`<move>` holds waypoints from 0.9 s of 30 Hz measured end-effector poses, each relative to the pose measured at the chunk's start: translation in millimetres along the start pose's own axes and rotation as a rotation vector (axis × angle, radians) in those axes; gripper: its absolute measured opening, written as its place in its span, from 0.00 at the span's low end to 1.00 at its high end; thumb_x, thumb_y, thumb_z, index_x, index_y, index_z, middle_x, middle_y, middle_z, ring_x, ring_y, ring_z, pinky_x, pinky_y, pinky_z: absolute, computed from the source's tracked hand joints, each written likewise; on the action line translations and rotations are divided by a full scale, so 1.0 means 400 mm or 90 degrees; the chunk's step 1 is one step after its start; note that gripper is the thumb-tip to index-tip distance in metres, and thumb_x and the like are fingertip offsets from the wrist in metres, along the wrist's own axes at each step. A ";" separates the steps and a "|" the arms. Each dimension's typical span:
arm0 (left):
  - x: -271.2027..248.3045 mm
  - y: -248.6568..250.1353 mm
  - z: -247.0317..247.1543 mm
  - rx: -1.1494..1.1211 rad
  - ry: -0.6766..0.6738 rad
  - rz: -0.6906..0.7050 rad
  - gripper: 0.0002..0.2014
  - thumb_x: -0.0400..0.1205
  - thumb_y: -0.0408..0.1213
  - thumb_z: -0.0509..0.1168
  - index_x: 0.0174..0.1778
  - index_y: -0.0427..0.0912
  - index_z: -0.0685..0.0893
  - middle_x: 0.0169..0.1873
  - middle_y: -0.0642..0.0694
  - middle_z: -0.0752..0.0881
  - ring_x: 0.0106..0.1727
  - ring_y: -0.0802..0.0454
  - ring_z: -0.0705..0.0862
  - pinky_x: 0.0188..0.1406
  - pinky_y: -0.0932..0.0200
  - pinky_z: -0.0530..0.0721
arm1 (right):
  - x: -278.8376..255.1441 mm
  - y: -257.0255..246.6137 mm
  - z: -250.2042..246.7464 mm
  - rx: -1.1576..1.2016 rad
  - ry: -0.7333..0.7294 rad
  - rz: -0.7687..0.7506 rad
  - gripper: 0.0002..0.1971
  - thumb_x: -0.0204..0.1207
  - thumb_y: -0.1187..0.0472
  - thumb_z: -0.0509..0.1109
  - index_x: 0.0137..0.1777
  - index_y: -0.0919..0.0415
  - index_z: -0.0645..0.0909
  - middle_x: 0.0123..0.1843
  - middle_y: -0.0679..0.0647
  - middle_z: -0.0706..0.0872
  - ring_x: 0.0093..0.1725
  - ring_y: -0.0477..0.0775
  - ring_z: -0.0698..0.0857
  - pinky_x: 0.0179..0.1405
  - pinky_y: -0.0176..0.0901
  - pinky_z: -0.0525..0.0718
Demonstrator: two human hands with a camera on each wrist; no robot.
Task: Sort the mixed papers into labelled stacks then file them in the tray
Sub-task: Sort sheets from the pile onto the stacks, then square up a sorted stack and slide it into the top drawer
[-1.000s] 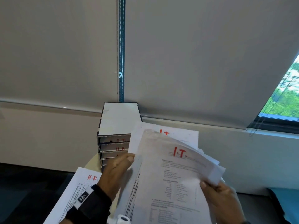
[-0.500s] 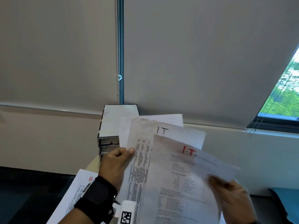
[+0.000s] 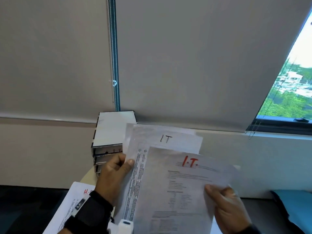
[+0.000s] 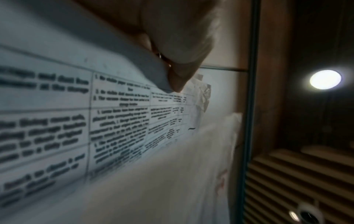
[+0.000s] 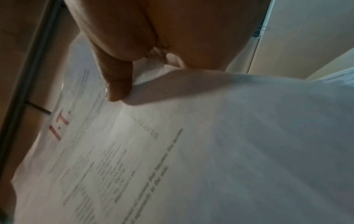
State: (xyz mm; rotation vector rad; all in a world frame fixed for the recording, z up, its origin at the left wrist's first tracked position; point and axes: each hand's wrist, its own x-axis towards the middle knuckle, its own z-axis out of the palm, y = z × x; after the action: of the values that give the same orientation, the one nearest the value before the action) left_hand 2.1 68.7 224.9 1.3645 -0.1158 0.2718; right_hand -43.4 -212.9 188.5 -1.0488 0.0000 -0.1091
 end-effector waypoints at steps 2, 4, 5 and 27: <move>-0.012 0.001 0.012 -0.002 -0.079 -0.001 0.07 0.81 0.28 0.70 0.42 0.30 0.79 0.32 0.47 0.88 0.32 0.56 0.84 0.33 0.64 0.82 | 0.010 0.015 0.014 -0.028 0.048 0.002 0.46 0.40 0.52 0.95 0.61 0.70 0.85 0.61 0.75 0.87 0.61 0.77 0.86 0.60 0.67 0.85; -0.019 0.000 0.022 -0.002 -0.129 -0.019 0.17 0.74 0.43 0.76 0.46 0.34 0.81 0.39 0.40 0.89 0.36 0.50 0.85 0.34 0.59 0.83 | 0.017 0.022 0.021 0.003 0.065 0.011 0.44 0.44 0.53 0.94 0.62 0.69 0.85 0.62 0.74 0.87 0.61 0.77 0.86 0.61 0.69 0.84; -0.021 -0.001 0.028 -0.013 -0.135 -0.036 0.20 0.70 0.46 0.77 0.49 0.36 0.81 0.43 0.39 0.89 0.37 0.48 0.86 0.33 0.57 0.84 | 0.010 0.015 0.026 -0.018 0.071 0.012 0.39 0.50 0.54 0.93 0.61 0.68 0.86 0.61 0.73 0.87 0.60 0.76 0.87 0.60 0.70 0.84; -0.053 -0.264 0.034 0.228 -0.189 -0.286 0.16 0.81 0.27 0.70 0.61 0.46 0.78 0.47 0.39 0.89 0.51 0.36 0.88 0.41 0.53 0.83 | -0.090 0.195 -0.371 -0.484 0.224 0.250 0.12 0.78 0.72 0.68 0.54 0.57 0.86 0.48 0.54 0.94 0.49 0.62 0.92 0.52 0.63 0.90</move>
State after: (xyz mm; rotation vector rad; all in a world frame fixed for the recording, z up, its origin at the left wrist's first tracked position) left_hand 10.2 34.0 122.2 1.7378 -0.0035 -0.3038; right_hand -79.9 -299.5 45.1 -1.7522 0.6041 0.0747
